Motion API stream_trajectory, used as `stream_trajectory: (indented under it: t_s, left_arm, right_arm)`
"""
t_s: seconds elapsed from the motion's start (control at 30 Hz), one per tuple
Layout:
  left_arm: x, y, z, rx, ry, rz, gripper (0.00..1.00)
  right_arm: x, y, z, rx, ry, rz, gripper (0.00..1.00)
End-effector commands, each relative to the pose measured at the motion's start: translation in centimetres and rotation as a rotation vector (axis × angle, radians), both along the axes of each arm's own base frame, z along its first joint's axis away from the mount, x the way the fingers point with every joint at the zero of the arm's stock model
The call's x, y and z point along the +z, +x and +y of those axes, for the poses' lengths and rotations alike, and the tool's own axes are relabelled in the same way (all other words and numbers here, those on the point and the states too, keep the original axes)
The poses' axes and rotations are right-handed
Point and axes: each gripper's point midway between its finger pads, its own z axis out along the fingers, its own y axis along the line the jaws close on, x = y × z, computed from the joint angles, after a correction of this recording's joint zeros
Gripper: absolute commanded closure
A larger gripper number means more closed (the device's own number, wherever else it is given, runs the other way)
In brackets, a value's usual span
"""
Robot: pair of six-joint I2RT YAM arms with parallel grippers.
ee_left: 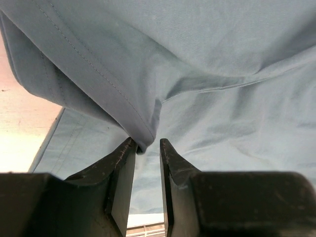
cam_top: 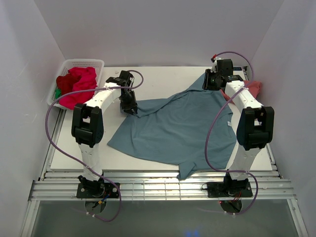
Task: Fold and stack the t-shirts
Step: Flatten out the tshirt
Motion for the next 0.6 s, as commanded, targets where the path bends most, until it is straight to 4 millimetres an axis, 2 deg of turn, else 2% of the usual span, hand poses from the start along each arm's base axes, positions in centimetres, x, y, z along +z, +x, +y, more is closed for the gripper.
stream_trajectory:
  t_s: [0.0,0.2,0.57]
  left_arm:
    - [4.3,0.8,-0.7,-0.010,-0.041,-0.100,0.63]
    - [4.7,0.9,-0.7,-0.008,-0.039,-0.108,0.63]
    - [1.7,0.6,-0.2,-0.012,0.002,-0.065,0.66]
  right_arm:
    - [0.1,0.3,0.2,0.004,0.003,-0.002,0.58]
    - [-0.1,0.1,0.3,0.004,0.003,0.003,0.58]
    - [0.0,0.0,0.1,-0.002,0.002,0.002,0.58]
